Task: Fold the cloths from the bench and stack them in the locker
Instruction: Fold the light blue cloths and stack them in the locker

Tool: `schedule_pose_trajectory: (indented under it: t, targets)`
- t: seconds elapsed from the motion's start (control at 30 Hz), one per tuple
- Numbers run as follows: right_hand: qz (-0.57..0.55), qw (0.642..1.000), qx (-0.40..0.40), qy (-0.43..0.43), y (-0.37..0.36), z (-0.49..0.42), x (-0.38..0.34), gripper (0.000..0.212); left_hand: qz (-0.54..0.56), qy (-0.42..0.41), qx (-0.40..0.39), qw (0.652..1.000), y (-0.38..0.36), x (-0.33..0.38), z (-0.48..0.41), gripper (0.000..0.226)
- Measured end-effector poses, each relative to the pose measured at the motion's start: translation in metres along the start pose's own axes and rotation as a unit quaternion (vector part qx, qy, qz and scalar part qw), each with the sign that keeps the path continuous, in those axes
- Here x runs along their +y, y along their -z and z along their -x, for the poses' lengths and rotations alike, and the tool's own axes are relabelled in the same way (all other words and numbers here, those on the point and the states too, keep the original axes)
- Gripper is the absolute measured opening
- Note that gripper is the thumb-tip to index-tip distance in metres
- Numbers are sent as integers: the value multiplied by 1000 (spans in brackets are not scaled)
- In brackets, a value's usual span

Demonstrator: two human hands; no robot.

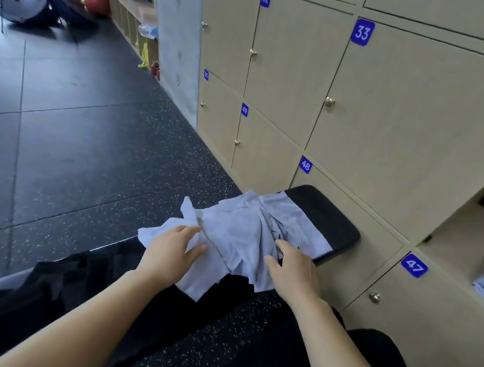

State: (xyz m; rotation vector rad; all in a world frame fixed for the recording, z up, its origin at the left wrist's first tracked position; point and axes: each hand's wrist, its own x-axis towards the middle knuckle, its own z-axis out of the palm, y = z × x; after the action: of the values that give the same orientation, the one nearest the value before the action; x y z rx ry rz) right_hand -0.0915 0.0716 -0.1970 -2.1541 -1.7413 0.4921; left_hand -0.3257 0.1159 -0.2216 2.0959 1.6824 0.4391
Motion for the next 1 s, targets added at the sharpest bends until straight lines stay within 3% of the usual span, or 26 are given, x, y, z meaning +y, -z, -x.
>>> schedule_pose_trajectory:
  t: [0.23,0.33,0.57,0.67,0.83,0.93,1.0]
  targets:
    - [-25,999,-8,-28,-1,-39,17,8,19,14,3,1000,-34,17,-38,36]
    - [-13,999,-8,-32,-8,-61,20,21,-12,15,15,1000,-47,23,-54,26]
    - [2,999,-44,-13,-39,-109,18,20,-27,90,51,994,-70,30,-73,36]
    - [4,998,-48,-28,-57,-123,22,16,-5,132,55,990,-75,35,-80,30]
    - [-8,995,-76,-67,-66,-133,25,32,161,170,60,970,-70,43,-85,26]
    - [-9,995,-72,-71,-65,-134,22,33,365,152,46,917,-58,54,-87,27]
    - [-21,994,-80,-73,-60,-133,18,35,417,129,48,898,-51,58,-89,31]
